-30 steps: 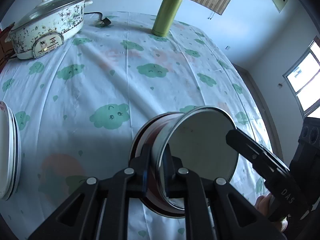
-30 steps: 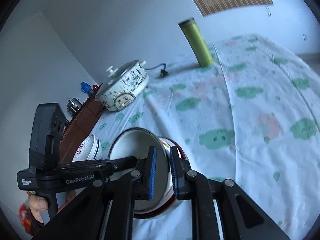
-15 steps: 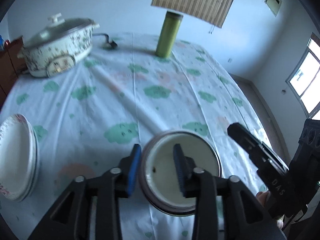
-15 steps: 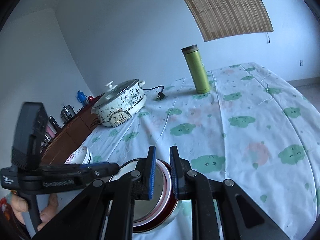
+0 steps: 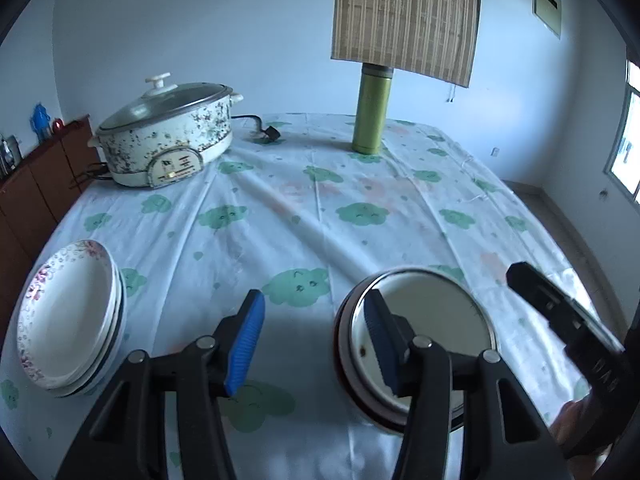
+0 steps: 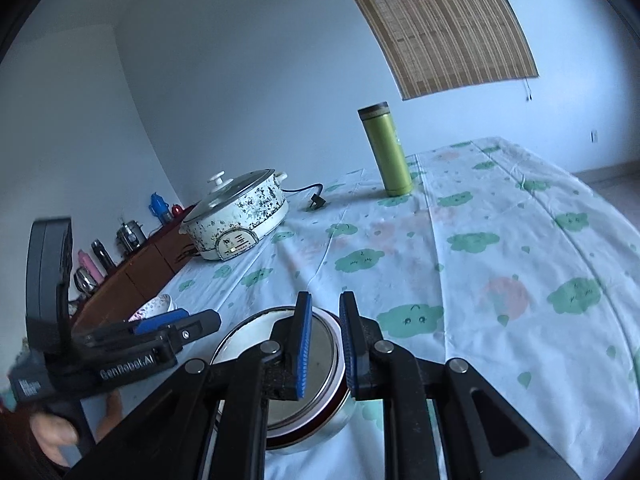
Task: Organize plates and bowls
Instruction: 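Open the right gripper and pull it back from the enamel bowl rim, then grip the steel bowl rim with both grippers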
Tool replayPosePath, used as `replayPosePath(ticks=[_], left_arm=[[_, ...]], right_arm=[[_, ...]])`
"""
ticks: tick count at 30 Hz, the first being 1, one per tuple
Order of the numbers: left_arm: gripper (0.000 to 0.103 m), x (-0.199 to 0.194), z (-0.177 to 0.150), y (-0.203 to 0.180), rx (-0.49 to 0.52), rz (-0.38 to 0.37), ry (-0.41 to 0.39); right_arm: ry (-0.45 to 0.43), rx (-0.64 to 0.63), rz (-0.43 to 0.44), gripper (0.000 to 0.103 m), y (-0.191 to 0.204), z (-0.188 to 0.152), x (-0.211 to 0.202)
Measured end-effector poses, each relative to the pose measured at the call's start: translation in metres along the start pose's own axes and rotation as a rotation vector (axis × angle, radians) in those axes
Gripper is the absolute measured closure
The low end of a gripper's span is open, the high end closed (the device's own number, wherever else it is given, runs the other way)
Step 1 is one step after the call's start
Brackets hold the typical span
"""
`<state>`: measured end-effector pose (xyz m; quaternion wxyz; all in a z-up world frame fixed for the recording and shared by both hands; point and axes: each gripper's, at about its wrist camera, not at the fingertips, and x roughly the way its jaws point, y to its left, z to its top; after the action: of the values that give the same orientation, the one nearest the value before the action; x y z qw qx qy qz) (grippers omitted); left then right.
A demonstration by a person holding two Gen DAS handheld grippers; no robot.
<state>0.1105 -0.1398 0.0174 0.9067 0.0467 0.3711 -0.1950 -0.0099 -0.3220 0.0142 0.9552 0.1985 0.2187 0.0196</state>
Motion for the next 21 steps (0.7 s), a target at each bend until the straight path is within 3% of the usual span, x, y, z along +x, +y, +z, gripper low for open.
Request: replayPosePath(ticks=[8,9,11,12,13,17,21], left_arm=[[0.050,0.002,-0.014,-0.002,0.003,0.038,-0.010],[0.050,0.001,-0.015,-0.002,0.005,0.040,-0.012],[0.048,0.000,-0.016,-0.002,0.008,0.046,-0.023],[0.045,-0.001,-0.018,-0.002,0.010,0.050,-0.031],[0.043,0.000,-0.019,-0.002,0.010,0.056,-0.032],[0.042,0.001,-0.021,-0.002,0.009,0.056,-0.035],[0.034,0.001,-0.021,-0.003,0.016,0.069,-0.050]], right_arm=[[0.018,0.022,-0.007,0.084,-0.002,-0.009,-0.001],[0.019,0.021,-0.008,0.078,-0.001,-0.009,-0.001],[0.016,0.027,-0.010,0.055,-0.003,-0.010,-0.001],[0.006,0.032,-0.009,0.039,-0.003,-0.010,-0.002],[-0.007,0.034,-0.009,0.034,-0.003,-0.011,-0.004],[-0.008,0.025,-0.030,0.034,-0.003,-0.012,-0.004],[0.000,0.024,-0.035,0.034,-0.003,-0.013,-0.004]])
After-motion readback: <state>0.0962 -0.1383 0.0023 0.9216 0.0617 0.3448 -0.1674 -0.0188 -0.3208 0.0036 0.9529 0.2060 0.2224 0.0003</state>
